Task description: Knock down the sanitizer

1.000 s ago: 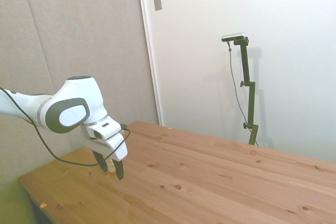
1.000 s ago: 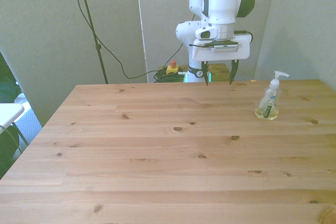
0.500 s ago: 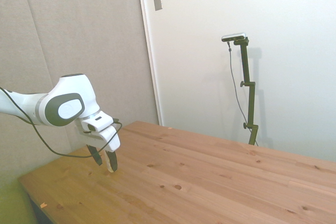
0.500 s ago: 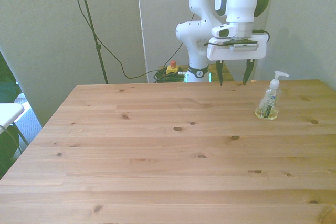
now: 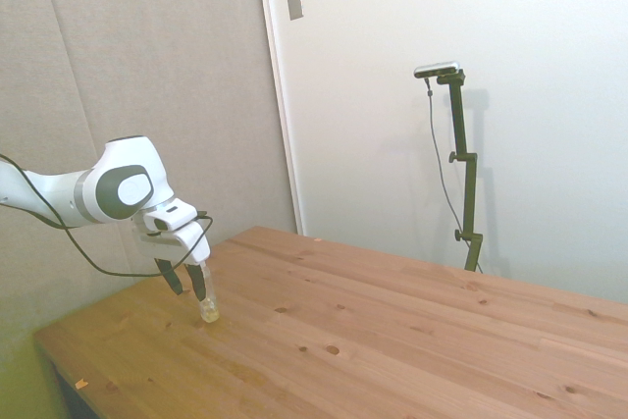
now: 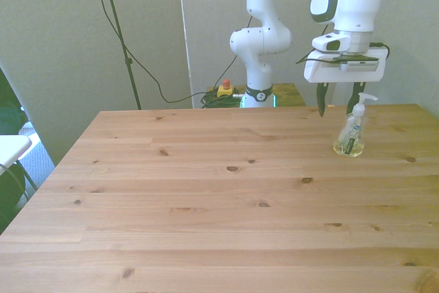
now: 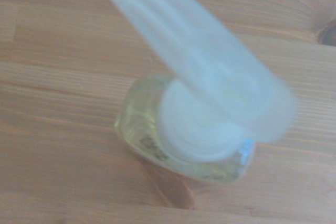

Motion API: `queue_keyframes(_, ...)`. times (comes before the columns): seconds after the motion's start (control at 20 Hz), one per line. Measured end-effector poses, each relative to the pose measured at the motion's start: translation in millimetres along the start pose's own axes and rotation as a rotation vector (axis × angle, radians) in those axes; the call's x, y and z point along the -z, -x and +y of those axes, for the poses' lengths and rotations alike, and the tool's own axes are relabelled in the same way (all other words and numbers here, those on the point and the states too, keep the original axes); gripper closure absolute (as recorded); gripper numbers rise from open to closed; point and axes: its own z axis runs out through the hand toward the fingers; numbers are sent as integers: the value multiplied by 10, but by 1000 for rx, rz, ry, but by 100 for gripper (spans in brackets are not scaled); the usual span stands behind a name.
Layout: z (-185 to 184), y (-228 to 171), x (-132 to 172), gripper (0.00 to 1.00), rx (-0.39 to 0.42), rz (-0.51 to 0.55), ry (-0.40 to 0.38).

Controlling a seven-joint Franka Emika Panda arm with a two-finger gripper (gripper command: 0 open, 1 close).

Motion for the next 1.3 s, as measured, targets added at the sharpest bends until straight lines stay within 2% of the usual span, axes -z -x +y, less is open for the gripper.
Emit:
queue_keyframes(0.35,-219,224,-102,100,22,7,21)
queue_keyframes(0.6,-325,242,-177,100,20,12,33)
queue_keyframes(1.0,-490,47,-174,100,-4,23,22)
queue_keyframes(1.3,-642,-293,-172,100,-48,47,10)
